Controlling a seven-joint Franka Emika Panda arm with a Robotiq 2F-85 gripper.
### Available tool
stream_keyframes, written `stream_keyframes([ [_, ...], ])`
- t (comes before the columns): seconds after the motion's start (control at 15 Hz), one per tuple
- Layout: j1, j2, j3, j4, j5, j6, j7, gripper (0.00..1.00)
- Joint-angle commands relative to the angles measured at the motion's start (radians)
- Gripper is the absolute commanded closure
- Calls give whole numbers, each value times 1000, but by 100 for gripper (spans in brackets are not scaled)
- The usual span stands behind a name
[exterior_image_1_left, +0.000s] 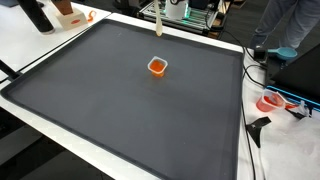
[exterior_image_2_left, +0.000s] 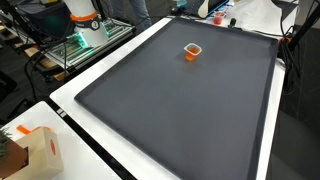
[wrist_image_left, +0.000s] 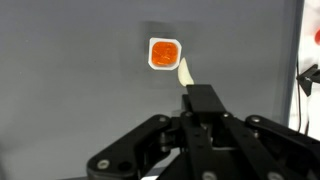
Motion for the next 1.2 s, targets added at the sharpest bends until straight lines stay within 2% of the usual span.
stream_keyframes([
  [0.0,-36,57,-3,48,97,-64,-91,97],
  [0.2,-71,89,-9,47,168,-56,-187,97],
  [0.67,-131,118,-19,-23,238,18,-308,97],
  [1.13,-144,109,-19,-154,304,191,-345,97],
])
